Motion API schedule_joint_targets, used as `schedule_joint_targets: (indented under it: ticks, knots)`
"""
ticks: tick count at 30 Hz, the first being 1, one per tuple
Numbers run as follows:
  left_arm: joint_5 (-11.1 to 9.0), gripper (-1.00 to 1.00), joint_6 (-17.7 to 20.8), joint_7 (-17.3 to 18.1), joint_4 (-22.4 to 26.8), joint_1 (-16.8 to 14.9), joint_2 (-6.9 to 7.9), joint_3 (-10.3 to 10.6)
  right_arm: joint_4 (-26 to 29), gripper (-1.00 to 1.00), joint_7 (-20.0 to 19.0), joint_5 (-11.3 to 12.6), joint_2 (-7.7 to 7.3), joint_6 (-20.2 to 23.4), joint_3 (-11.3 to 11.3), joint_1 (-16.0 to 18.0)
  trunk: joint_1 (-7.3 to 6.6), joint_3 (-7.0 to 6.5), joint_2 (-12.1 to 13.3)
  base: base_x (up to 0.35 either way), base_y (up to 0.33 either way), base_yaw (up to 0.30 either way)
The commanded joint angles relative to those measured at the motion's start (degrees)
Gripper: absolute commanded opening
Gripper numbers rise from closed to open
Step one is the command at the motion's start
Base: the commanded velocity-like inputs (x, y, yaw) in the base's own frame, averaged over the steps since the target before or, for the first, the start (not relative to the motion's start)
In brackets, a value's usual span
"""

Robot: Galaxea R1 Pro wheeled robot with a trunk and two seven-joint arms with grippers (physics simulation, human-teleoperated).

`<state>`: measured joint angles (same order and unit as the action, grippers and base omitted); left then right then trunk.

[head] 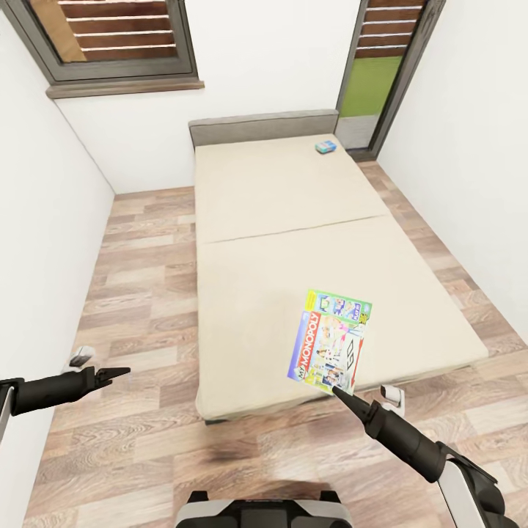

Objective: Put all the toys in the child's room - the three board games (two on the bed and one on the table), the two jigsaw puzzles on the table, and the tennis ball on the table - inside the toy box on the table in the child's room.

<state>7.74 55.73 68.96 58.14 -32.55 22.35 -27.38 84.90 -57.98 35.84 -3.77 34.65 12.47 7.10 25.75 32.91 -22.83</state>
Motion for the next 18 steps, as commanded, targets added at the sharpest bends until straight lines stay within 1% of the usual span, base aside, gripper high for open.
schedule_joint_targets:
  ticks: [1, 15, 18]
  knots:
    - [0.6, 1.0, 0.45, 0.6, 0.04, -0.05, -0.03, -0.13, 0.0, -1.0, -0.03, 0.29, -0.01, 0.4, 0.01, 0.02, 0.03, -0.02, -0.09, 0.0, 0.0, -0.051]
    - [0.61, 1.0, 0.5, 0.6, 0.04, -0.05, -0.03, -0.2, 0.0, -1.0, -0.03, 0.29, -0.01, 0.39, 0.01, -0.01, 0.03, -1.34, -0.09, 0.0, 0.0, -0.073]
    - [0.61, 1.0, 0.45, 0.6, 0.04, -0.05, -0.03, -0.19, 0.0, -1.0, -0.05, 0.29, -0.01, 0.35, 0.01, -0.03, 0.03, -1.62, -0.09, 0.059, 0.0, -0.074]
